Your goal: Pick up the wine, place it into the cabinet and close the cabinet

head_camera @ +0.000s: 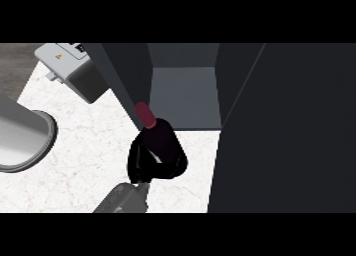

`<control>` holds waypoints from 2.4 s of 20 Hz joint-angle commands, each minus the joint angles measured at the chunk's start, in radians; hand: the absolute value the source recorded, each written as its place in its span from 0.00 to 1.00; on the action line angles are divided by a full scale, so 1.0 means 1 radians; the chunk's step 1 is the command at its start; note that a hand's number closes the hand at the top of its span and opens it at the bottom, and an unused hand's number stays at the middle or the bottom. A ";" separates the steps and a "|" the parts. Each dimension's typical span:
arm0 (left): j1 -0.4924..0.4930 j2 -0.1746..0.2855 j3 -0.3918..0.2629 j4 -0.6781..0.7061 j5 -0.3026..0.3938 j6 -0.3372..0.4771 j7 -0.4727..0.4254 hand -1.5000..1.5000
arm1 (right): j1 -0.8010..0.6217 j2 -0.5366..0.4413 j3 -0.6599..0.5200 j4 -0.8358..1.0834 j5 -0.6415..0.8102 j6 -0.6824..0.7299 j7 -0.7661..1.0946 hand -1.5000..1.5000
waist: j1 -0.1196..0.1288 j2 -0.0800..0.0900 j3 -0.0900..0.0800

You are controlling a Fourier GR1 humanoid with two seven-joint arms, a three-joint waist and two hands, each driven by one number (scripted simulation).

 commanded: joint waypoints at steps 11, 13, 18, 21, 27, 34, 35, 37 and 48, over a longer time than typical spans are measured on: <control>-0.278 0.000 -0.017 0.258 0.184 0.002 -0.056 1.00 | 0.073 0.048 0.080 -0.069 0.019 -0.022 -0.007 0.00 | -0.007 0.001 0.000; -0.340 0.000 0.045 0.321 0.189 -0.004 -0.047 1.00 | -0.011 0.019 0.034 -0.020 -0.014 -0.025 0.015 0.00 | -0.006 0.002 0.000; -0.413 0.000 0.062 0.391 0.229 -0.021 -0.057 1.00 | 0.080 0.001 -0.011 -0.003 -0.084 0.046 -0.060 0.00 | -0.012 0.003 0.000; -0.438 0.000 0.027 0.413 0.251 0.016 -0.065 1.00 | 0.059 -0.006 -0.015 -0.035 -0.049 0.024 -0.035 0.00 | -0.015 0.003 0.000; -0.586 0.000 0.088 0.460 0.267 0.058 -0.004 1.00 | 0.011 -0.003 -0.025 0.076 -0.042 0.027 -0.075 0.00 | -0.005 0.002 0.000; -0.678 0.000 0.079 0.597 0.319 0.016 -0.004 1.00 | 0.017 0.029 0.041 0.047 -0.017 0.010 -0.072 0.00 | -0.039 0.010 0.000; -0.737 0.000 0.115 0.656 0.284 0.016 0.037 1.00 | 0.037 -0.014 -0.045 0.030 -0.080 0.047 -0.094 0.00 | -0.033 0.009 0.000; -0.780 0.000 0.141 0.740 0.282 -0.009 0.045 1.00 | 0.012 0.014 0.021 0.051 -0.040 0.032 -0.089 0.00 | -0.042 0.016 0.000; -0.746 0.000 0.073 0.674 0.374 0.053 0.037 1.00 | -0.070 0.023 0.036 0.114 -0.026 0.022 -0.098 0.00 | -0.079 0.022 -0.001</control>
